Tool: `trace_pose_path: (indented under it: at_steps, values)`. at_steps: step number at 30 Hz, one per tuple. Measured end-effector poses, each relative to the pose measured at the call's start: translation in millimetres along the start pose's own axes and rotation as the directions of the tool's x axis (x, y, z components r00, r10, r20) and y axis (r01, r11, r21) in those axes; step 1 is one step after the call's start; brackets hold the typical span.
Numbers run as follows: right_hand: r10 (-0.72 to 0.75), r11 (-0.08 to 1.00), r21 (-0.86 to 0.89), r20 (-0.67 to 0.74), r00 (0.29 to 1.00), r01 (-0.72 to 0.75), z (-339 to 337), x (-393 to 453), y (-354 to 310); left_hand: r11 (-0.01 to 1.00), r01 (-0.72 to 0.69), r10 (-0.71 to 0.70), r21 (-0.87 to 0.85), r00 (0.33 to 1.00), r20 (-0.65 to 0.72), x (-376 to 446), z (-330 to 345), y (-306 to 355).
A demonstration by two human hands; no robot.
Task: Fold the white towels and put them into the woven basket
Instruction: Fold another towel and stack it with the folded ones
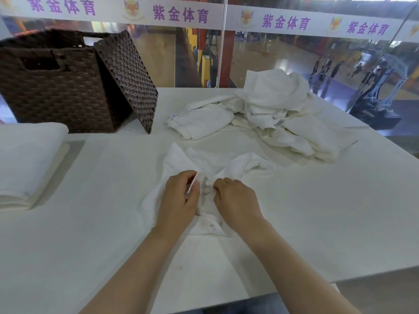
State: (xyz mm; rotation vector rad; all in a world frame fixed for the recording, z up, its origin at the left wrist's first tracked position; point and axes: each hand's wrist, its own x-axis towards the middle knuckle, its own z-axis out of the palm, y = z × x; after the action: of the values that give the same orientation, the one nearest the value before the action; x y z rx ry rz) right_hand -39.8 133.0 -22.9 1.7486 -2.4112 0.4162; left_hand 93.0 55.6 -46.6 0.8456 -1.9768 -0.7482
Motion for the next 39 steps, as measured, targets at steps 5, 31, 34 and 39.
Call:
trace_pose_path:
  at_steps: [5,31,34,39]
  values:
    - [0.179,0.875,0.462,-0.037,0.983,-0.143,-17,-11,4,0.996,0.034,-0.037,-0.084,0.999,-0.032,0,-4,6]
    - [0.134,0.683,0.723,0.013,0.991,-0.102,-8,-20,-22,0.993,-0.107,0.106,-0.045,0.994,-0.02,-1,-5,11]
    - [0.136,0.671,0.732,0.035,0.99,-0.118,-11,-20,-21,0.992,-0.127,0.127,-0.01,0.992,-0.011,-1,-4,7]
    - [0.14,0.598,0.788,0.077,0.987,-0.146,-22,-17,-12,0.985,-0.174,0.174,-0.014,0.985,-0.005,-1,-2,6]
